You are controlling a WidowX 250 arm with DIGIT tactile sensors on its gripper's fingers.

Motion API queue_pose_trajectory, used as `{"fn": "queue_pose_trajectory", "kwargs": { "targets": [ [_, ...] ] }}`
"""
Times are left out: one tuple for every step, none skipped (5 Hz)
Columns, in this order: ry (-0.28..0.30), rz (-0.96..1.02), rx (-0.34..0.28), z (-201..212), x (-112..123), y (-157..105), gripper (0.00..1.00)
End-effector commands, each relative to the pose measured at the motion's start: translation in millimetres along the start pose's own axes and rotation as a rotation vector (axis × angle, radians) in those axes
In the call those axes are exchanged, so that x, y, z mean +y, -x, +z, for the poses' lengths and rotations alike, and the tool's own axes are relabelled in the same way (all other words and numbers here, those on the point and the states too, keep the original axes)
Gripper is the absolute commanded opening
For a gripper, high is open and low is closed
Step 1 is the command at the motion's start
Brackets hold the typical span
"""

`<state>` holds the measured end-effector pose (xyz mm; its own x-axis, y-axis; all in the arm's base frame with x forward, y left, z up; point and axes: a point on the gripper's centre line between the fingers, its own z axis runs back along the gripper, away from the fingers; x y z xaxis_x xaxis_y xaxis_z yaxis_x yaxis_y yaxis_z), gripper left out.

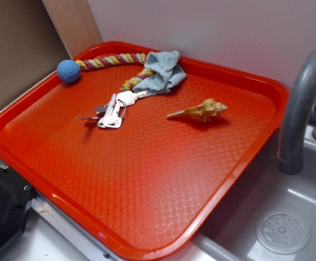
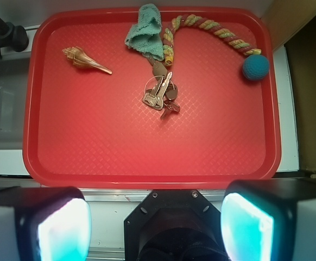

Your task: Grab the blue cloth.

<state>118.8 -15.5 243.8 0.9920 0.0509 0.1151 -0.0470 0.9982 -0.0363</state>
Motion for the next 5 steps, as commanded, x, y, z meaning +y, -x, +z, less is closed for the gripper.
{"fn": "queue_pose_trajectory", "kwargs": {
  "targets": [
    [0.0,0.0,0.0,0,0,0,1.0],
    [-0.033,-0.061,-0.149,-44,1,-39,1.0],
    [0.025,-0.127,-0.285,-90,1,-65,1.0],
    [0.025,-0.127,-0.285,-90,1,-65,1.0],
    [0.025,-0.127,-0.285,-90,1,-65,1.0]
  ]
}}
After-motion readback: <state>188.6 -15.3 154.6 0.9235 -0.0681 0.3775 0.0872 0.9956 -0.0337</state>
